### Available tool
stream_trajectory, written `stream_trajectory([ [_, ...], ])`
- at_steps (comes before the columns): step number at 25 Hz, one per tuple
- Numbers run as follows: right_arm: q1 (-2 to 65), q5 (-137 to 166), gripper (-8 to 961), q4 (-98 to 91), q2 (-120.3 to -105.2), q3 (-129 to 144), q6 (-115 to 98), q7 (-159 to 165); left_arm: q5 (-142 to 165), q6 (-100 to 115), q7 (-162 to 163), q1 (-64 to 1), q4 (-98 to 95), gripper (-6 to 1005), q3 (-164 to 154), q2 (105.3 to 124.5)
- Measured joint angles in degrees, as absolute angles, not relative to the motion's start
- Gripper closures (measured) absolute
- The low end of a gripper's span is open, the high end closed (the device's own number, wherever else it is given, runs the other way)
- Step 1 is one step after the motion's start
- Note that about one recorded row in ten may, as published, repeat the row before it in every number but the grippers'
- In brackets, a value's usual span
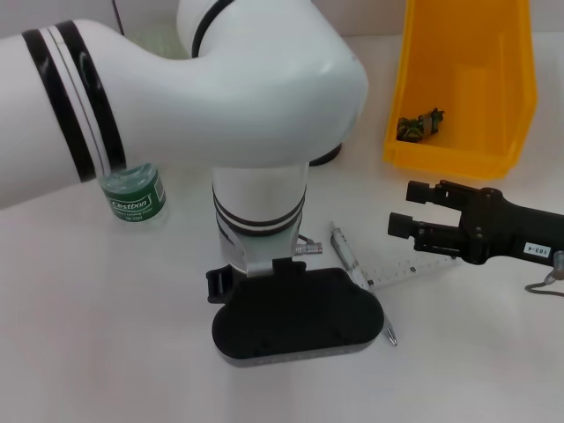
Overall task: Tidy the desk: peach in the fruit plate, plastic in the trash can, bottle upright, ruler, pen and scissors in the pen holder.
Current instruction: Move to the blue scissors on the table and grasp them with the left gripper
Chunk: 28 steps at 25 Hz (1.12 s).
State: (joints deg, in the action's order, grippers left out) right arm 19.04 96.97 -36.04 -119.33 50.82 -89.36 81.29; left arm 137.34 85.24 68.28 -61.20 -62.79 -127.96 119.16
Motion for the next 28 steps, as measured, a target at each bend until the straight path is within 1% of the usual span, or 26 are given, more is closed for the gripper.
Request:
stream_trajectory([
  [6, 19.31, 96.36, 159, -36.92, -119.18, 50.79, -89.92, 82.4, 139.55, 86.01, 69.71, -60.59, -63.59, 860, -126.53, 118.96],
  [9, 19.38, 96.36, 159, -36.87, -119.18, 50.79, -89.91, 82.4, 140.29, 85.95, 71.88, -60.6, -63.86, 989, -126.91, 118.99],
  [14, 19.48, 96.43, 159, -36.87, -119.18, 51.04, -89.66, 82.4, 140.57, 86.88, 74.44, -61.03, -65.87, 1000, -126.43, 119.0],
  [19, 19.62, 96.41, 160, -36.87, -119.26, 51.29, -89.63, 82.42, 140.12, 86.38, 76.48, -61.7, -65.85, 947, -125.89, 119.0],
  [23, 19.62, 96.41, 160, -36.86, -119.27, 51.2, -89.61, 82.44, 139.04, 86.8, 76.11, -61.98, -65.55, 754, -125.23, 118.97],
  [28, 19.6, 96.41, 160, -36.87, -119.27, 51.08, -89.72, 82.53, 138.88, 87.5, 75.79, -62.33, -65.12, 664, -125.74, 118.81],
])
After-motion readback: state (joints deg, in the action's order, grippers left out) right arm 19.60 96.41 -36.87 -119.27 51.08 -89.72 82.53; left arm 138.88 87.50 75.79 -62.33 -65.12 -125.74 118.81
